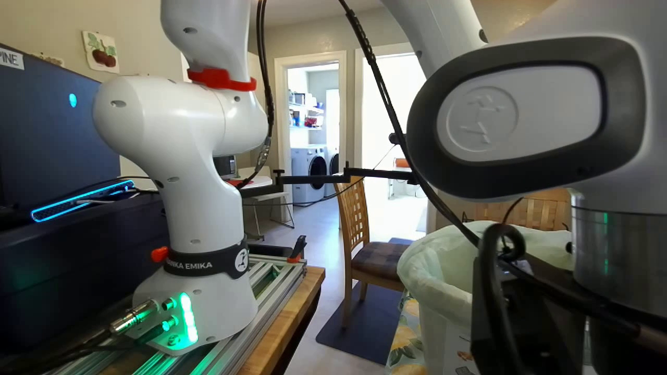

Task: Rotate the white and green bin.

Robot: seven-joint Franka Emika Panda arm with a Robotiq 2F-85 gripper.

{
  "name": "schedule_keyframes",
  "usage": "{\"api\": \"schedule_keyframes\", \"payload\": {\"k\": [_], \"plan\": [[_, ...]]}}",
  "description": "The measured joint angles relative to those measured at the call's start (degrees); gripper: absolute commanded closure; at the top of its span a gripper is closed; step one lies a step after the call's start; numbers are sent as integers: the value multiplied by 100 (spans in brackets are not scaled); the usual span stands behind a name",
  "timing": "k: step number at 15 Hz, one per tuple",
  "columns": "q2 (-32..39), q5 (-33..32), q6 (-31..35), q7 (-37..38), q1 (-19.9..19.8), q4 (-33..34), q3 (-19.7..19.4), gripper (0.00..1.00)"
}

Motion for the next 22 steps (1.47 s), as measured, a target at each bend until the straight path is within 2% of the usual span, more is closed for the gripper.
{"api": "schedule_keyframes", "payload": {"k": [6, 12, 14, 19, 22], "plan": [[-5, 943, 8, -1398, -418, -4, 773, 0], [-375, 783, -54, -1309, -344, -5, 614, 0], [-557, 1088, -150, -1352, -345, -5, 702, 0], [-768, 2450, -466, -1677, -259, 22, 1079, 0], [-768, 2878, -717, -1775, -145, 75, 1153, 0]]}}
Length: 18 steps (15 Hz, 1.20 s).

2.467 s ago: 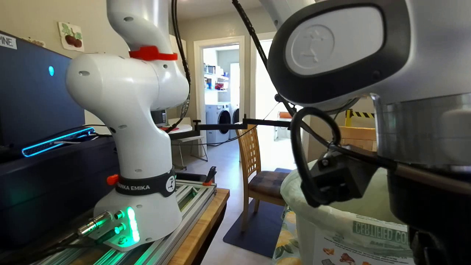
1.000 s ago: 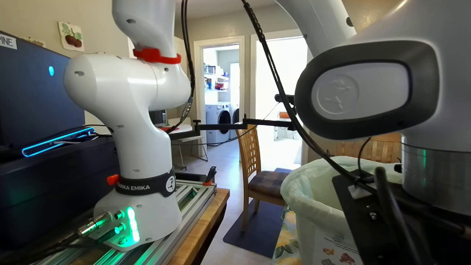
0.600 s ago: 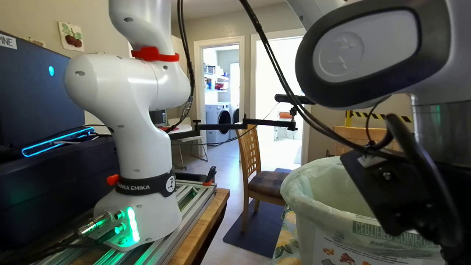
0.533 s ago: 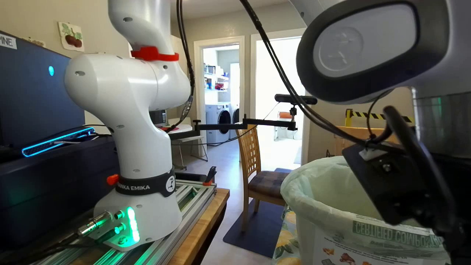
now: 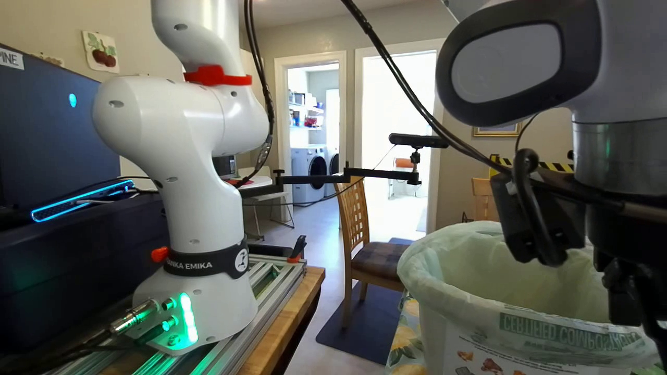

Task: Rotate the white and green bin.

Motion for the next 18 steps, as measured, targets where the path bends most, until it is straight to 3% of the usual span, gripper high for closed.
{"api": "schedule_keyframes", "payload": {"k": [6, 7, 9, 17, 18], "plan": [[12, 314, -349, -39, 183, 6, 11, 0], [25, 348, -403, -46, 213, 6, 11, 25], [70, 421, -489, -72, 259, 7, 28, 34], [349, 425, -523, -85, 295, 11, 180, 97], [356, 425, -525, -104, 295, 11, 202, 99]]}}
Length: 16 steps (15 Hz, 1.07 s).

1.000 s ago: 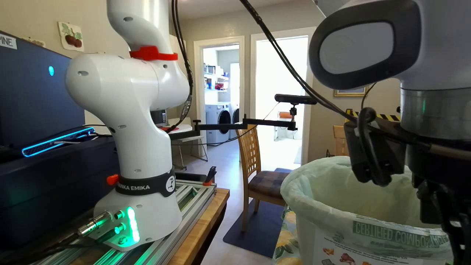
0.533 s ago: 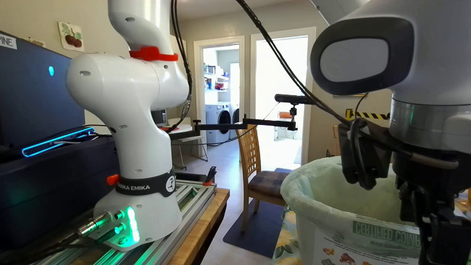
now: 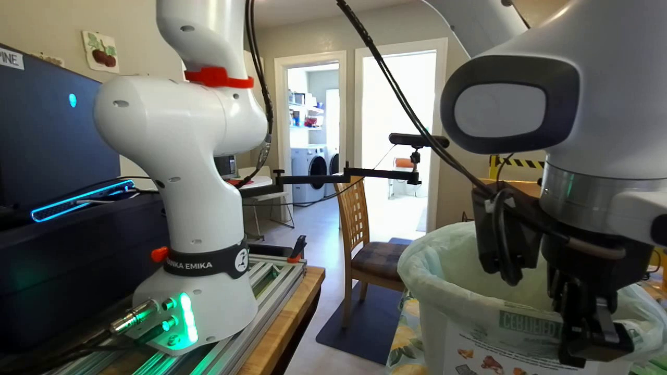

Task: Rotate the white and green bin.

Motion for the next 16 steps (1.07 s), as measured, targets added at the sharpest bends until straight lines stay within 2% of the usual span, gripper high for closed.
{"api": "schedule_keyframes", "payload": {"k": [5, 12, 16], "plan": [[5, 3, -243, -484, 3, 21, 184, 97], [64, 112, -705, -1637, 150, 65, 531, 97], [196, -201, -846, -1746, 263, 279, 529, 97]]}}
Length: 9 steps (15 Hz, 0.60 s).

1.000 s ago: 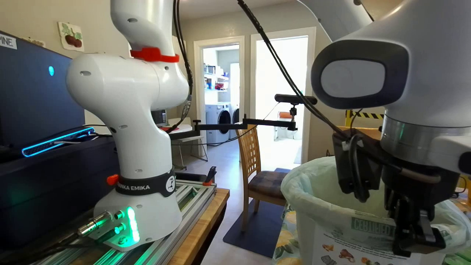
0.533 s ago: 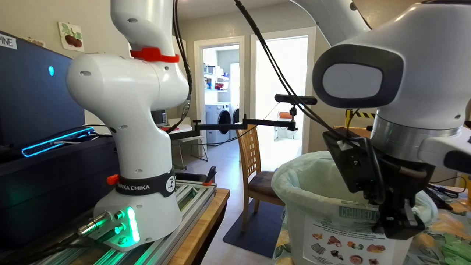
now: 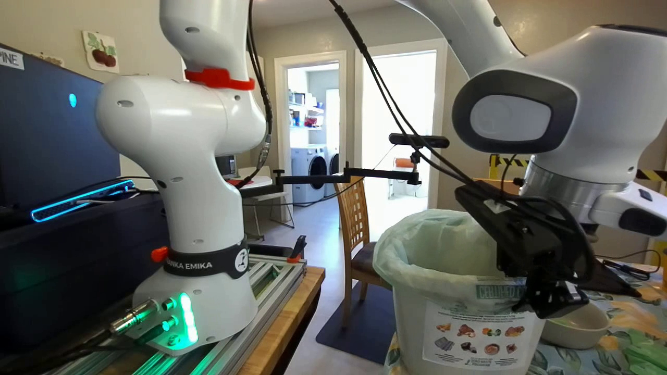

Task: Rotate the white and green bin.

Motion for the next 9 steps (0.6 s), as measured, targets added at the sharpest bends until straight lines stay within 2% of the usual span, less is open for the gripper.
{"api": "schedule_keyframes", "payload": {"k": [6, 7, 9], "plan": [[271, -919, -413, -35, 59, 484, -31, 97], [329, -1057, -498, -87, 59, 582, -33, 63], [441, -1278, -604, -123, 61, 743, -54, 57]]}}
